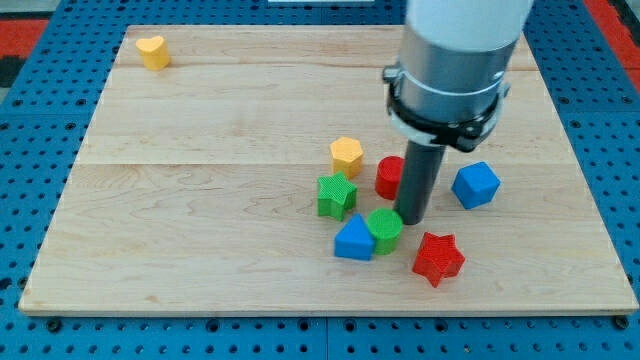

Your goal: Place the red circle above the hexagon

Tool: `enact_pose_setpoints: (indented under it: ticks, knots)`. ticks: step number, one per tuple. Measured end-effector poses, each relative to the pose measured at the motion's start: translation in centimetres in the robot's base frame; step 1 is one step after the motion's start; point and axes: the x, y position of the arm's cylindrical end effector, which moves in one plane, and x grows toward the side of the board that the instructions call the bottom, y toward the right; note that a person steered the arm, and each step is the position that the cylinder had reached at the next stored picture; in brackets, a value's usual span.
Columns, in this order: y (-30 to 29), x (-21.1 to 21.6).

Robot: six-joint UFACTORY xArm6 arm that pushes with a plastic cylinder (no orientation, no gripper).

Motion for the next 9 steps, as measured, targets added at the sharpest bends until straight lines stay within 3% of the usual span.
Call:
enact_pose_setpoints:
  ticks: [2,4,5,7,8,9]
  knots:
    - [-1.2,-9.0]
    - [2.3,-8.4]
    - [3.2,-11.8]
    - [-1.9,-17.1]
    - [-2.2,-13.0]
    - [-2.2,-14.7]
